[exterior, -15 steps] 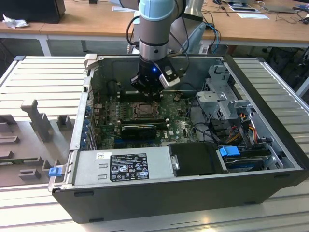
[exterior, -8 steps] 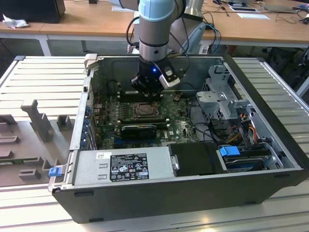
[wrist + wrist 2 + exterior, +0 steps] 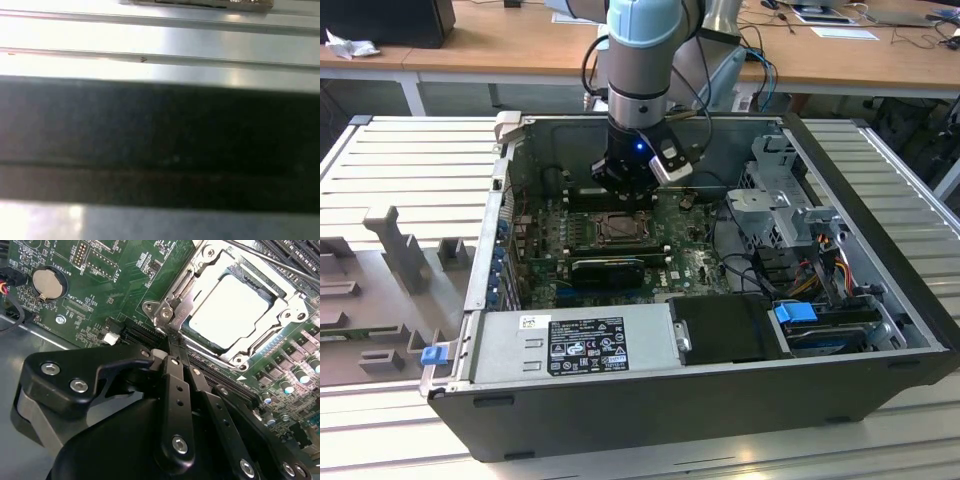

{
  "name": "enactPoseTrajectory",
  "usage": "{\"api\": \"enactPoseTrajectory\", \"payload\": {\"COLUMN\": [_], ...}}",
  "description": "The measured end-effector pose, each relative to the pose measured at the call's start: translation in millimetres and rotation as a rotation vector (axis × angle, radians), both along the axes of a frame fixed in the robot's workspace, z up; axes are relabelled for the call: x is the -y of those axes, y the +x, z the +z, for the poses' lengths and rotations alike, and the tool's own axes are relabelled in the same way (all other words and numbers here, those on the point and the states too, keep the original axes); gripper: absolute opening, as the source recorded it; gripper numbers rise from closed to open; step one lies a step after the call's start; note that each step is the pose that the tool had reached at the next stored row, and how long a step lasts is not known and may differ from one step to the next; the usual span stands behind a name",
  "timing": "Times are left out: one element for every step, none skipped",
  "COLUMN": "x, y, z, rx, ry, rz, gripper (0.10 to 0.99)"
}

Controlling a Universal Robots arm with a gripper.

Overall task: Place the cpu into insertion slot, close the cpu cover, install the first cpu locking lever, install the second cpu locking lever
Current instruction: 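Install the first cpu locking lever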

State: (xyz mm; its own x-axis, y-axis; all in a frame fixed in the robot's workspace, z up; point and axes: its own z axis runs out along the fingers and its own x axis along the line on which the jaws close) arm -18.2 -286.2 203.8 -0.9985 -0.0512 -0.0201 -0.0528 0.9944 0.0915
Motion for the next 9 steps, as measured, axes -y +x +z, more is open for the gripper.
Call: {"api": "enactPoseTrajectory", "payload": {"x": [0.1, 0.1, 0.1, 0.5, 1.0, 1.9, 2.4, 3.4, 4.3], "y": [0.0, -0.1, 0.0, 0.0, 0.0, 0.0, 0.0, 0.0, 0.0], "z": [6.8, 14.9, 16.3, 16.3, 16.4, 16.4, 16.4, 16.3, 16.3], "rx": [-0.0003, -0.0004, -0.0003, -0.0003, -0.0004, -0.0004, -0.0003, -0.0004, -0.0003], "ry": [0.0, -0.001, 0.0, 0.0, -0.001, -0.001, -0.001, -0.001, 0.0], "rz": [0.0, 0.0, 0.0, 0.0, 0.0, 0.0, 0.0, 0.0, 0.0], "gripper": [0.106, 0.106, 0.106, 0.106, 0.106, 0.106, 0.106, 0.106, 0.106]}}
